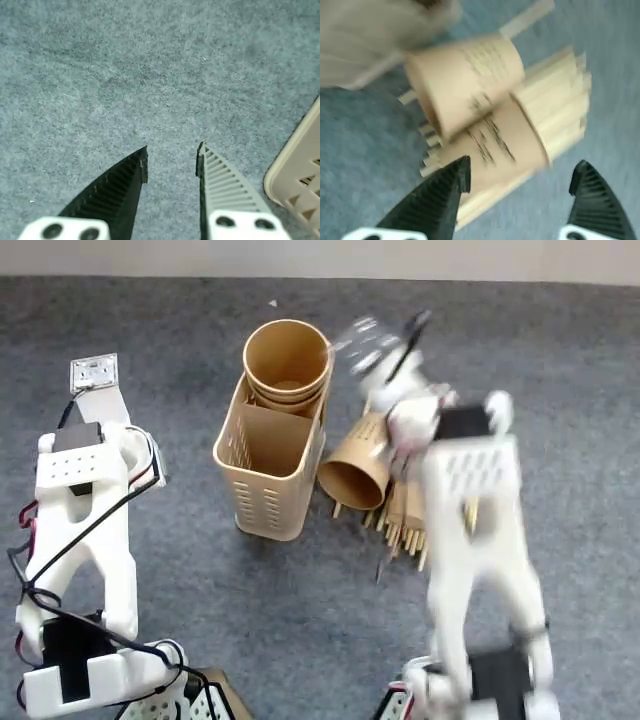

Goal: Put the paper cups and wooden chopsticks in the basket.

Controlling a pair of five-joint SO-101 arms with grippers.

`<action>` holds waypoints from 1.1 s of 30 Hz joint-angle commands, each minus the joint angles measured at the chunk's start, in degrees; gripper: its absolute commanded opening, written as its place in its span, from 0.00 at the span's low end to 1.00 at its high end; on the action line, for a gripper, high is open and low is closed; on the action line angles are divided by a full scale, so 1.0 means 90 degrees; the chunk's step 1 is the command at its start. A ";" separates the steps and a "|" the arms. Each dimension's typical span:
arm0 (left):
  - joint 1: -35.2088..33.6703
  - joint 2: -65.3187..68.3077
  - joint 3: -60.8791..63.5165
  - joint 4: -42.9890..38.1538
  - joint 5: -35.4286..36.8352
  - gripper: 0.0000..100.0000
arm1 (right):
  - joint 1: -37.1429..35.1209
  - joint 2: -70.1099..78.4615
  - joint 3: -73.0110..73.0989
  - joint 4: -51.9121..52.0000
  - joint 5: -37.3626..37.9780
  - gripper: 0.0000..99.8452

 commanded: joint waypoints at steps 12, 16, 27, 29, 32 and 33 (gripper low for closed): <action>0.0093 -0.0200 0.0103 -0.0088 0.0020 0.19 | -0.0982 -0.2076 0.4303 -0.3404 0.0752 0.32; 0.0093 -0.0200 0.0103 -0.0088 0.0010 0.19 | -0.1206 -0.2056 0.4322 -0.3639 0.0899 0.32; 0.0093 -0.0200 0.0112 -0.0098 0.0010 0.19 | -0.0112 -0.1617 0.4440 -0.4606 0.0410 0.32; 0.0093 -0.0200 0.0112 -0.0098 0.0010 0.19 | -0.0161 -0.1587 0.4440 -0.4625 0.0420 0.32; 0.0093 -0.0200 0.0132 -0.0098 0.0010 0.19 | -0.0415 -0.1568 0.4557 -0.4850 0.0410 0.32; 0.0093 -0.0200 0.0132 -0.0098 0.0010 0.19 | -0.0464 -0.1558 0.4664 -0.4908 0.0410 0.32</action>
